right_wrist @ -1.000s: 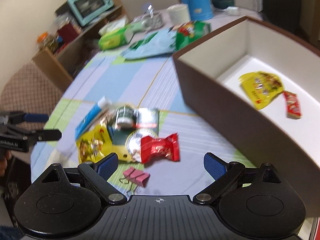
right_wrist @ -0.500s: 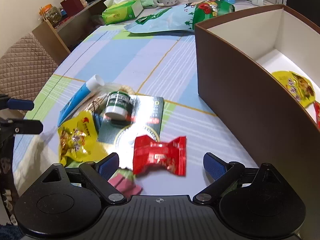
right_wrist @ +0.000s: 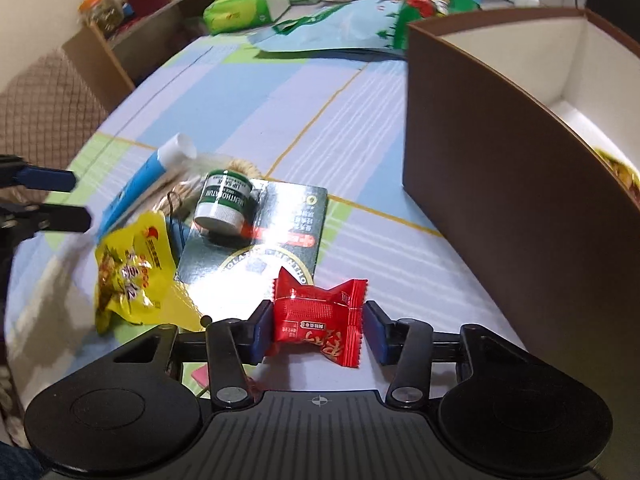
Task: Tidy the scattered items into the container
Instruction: 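Grasp the blue toothpaste tube with the left gripper while the right grasps a red candy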
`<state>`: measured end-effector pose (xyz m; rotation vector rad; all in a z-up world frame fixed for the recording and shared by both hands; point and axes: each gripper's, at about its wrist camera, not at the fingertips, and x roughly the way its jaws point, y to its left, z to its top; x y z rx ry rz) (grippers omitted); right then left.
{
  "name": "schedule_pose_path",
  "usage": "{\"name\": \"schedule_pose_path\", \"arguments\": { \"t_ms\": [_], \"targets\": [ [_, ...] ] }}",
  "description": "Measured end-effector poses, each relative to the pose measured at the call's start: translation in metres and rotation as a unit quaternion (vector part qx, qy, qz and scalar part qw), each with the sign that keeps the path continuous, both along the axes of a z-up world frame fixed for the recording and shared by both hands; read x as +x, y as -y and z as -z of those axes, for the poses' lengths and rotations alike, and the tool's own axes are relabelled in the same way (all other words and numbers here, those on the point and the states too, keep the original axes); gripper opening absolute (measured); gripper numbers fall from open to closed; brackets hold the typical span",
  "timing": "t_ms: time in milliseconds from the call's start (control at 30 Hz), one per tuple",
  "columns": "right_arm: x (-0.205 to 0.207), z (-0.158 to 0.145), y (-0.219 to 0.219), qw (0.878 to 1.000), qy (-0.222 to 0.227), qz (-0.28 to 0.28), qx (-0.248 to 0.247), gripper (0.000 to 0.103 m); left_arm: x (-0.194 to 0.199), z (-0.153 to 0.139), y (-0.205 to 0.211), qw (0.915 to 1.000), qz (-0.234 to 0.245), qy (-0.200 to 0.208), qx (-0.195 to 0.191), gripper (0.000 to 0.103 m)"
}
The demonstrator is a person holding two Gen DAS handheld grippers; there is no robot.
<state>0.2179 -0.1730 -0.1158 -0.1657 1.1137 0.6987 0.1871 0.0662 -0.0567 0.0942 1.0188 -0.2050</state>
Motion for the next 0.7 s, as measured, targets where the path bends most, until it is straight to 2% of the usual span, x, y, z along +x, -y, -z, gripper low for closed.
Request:
{"name": "schedule_pose_path", "arguments": {
  "t_ms": [167,267,333,400,433,500,633,700],
  "targets": [
    [0.0,-0.001,-0.003,1.0,-0.001,-0.003,-0.004,0.047,0.029,0.017,0.002,0.9989,0.039,0.002,0.025,0.06],
    [0.001,-0.002,-0.002,1.0,-0.002,-0.003,-0.002,0.047,0.044,0.033,0.003,0.9977,0.061,-0.015,0.024,0.06],
    [0.0,-0.003,-0.001,1.0,-0.002,-0.004,-0.001,0.047,0.049,0.042,0.0,0.9973,0.07,-0.02,0.009,0.058],
    [-0.001,-0.003,-0.001,1.0,0.001,-0.006,-0.004,0.047,0.054,0.044,-0.008,0.9969,0.072,-0.024,-0.019,0.05],
    [-0.003,-0.003,-0.003,1.0,0.004,-0.008,-0.008,0.047,0.055,0.046,-0.012,0.9965,0.071,-0.027,-0.034,0.037],
    [-0.006,-0.003,-0.005,1.0,0.013,-0.013,-0.014,0.047,0.057,0.048,-0.018,0.9958,0.066,-0.033,-0.054,0.035],
    [-0.015,-0.001,-0.015,0.998,0.038,-0.028,-0.041,0.046,0.053,0.045,-0.015,0.9958,0.071,-0.032,-0.049,0.028],
    [-0.017,-0.004,-0.014,0.998,0.041,-0.025,-0.038,0.04,0.049,0.043,-0.014,0.996,0.07,-0.03,-0.046,0.028]
  ]
}}
